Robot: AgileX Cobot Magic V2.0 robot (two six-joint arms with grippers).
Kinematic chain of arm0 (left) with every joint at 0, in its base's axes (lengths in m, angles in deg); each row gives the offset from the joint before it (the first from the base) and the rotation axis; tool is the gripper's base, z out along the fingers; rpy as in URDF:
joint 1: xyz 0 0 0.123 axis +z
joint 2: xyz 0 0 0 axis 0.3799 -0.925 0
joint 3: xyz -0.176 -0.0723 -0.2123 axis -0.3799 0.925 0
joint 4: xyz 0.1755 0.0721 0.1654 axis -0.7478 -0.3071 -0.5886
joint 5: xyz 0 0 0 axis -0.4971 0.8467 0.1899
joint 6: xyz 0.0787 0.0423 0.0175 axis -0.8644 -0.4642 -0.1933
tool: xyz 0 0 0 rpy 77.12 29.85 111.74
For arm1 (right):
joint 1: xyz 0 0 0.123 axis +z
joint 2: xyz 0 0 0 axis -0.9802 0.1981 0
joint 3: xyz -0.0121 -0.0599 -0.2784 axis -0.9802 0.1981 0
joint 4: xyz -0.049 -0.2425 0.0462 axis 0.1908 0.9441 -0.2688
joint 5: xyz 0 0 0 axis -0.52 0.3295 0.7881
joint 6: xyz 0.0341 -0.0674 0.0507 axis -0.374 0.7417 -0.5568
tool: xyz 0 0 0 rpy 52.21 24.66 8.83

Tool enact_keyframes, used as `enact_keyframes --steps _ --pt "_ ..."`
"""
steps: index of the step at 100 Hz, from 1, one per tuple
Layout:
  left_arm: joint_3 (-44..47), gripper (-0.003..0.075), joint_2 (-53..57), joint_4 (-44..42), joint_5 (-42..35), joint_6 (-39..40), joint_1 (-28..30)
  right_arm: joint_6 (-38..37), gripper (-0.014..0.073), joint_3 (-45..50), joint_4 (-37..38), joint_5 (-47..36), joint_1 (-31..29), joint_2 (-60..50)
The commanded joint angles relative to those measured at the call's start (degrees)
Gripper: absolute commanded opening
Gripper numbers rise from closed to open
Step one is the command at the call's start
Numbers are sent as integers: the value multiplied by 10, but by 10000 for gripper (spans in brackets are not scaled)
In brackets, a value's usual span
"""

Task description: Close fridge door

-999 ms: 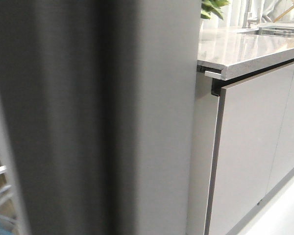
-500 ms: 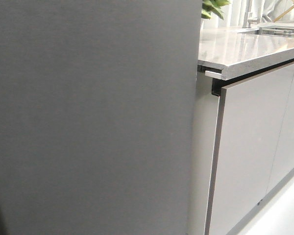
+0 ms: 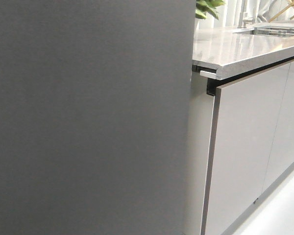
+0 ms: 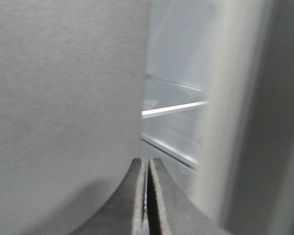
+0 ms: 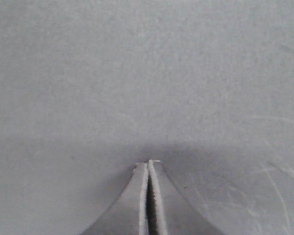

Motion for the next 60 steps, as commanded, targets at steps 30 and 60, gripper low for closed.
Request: enact_keyframes --steps 30,60 --pt "16 -21 -11 1 -44 2 -1 5 -76 -19 1 -85 -13 29" --pt "16 -21 -11 1 -44 2 -1 5 -76 -19 1 -85 -30 28"
